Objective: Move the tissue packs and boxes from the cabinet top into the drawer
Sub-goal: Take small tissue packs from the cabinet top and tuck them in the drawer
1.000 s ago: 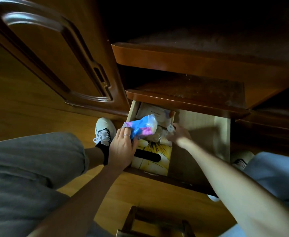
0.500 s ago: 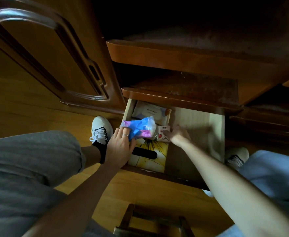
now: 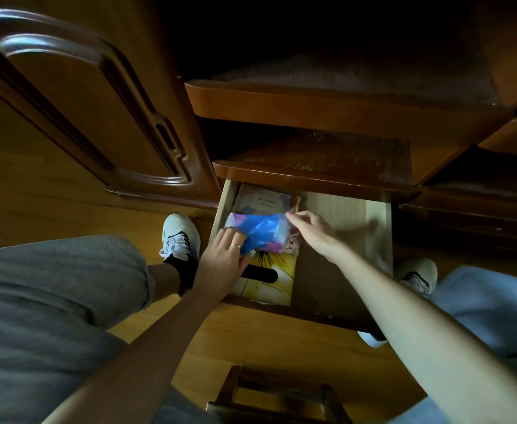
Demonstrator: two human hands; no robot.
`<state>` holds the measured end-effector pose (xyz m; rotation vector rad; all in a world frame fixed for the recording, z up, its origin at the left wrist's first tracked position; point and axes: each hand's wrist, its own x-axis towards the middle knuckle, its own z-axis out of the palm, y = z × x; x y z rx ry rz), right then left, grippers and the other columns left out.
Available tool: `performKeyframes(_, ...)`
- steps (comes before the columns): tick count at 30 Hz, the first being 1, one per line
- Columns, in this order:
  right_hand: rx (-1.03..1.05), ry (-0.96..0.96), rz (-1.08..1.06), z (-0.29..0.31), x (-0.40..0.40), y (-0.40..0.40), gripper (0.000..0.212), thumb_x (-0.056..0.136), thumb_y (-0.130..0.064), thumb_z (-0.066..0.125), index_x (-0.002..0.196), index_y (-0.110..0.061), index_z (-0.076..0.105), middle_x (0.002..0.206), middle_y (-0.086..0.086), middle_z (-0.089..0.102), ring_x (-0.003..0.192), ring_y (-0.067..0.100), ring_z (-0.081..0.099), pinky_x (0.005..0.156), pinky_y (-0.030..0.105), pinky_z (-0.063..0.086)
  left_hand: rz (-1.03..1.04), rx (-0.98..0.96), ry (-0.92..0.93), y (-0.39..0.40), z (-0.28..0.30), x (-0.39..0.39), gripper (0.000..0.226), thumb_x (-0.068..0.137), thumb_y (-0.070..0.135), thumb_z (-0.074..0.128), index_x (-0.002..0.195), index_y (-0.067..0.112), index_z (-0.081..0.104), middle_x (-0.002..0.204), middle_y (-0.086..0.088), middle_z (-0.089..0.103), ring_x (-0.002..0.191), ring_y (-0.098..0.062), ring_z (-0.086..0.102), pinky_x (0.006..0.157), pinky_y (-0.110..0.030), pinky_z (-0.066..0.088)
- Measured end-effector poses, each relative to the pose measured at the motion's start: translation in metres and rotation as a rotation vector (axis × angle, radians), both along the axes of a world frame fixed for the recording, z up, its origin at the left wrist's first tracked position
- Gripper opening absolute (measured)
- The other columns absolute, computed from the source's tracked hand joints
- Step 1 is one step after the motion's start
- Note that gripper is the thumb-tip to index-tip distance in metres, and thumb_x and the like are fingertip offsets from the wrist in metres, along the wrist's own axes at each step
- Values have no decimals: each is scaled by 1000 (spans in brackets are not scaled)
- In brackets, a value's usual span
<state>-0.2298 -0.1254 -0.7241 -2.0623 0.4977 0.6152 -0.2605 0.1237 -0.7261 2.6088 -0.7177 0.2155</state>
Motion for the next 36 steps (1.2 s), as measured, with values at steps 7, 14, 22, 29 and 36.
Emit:
performKeyframes(7,302,-92,-41,25,-33,-22,30,92,-25,75,119,-24,63,113,-1,70,105,15,68,81,30,58,-235,-88,-43,-25,26,-17,58,88,36,66,139,12,54,156,-6,42,143,-22,41,110,-34,44)
performKeyframes(14,455,-78,-39,29,-64,-30,41,94,-24,73,133,-21,59,125,3,65,113,16,66,83,26,59,273,-510,764,-38,32,-6,32,93,39,70,113,14,68,100,3,72,96,-18,70,61,-11,49)
performKeyframes(22,14,-284,11,26,-15,3,23,100,-19,62,123,-17,63,110,-1,67,93,12,66,73,22,54,474,-782,700,-7,32,37,58,80,43,82,128,25,53,108,12,68,95,0,67,70,-18,58)
performKeyframes(29,-181,-312,-30,-8,46,27,26,106,-30,53,131,-25,54,113,-6,58,92,10,63,59,20,53,763,-700,496,30,14,50,31,90,25,65,119,22,57,93,16,65,95,-11,67,71,-13,49)
performKeyframes(36,-185,-136,320,-45,57,39,23,104,-30,57,125,-24,64,115,2,69,102,25,67,89,39,55,263,-64,196,26,4,61,43,90,21,63,133,16,60,129,-6,62,120,-26,52,97,-42,47)
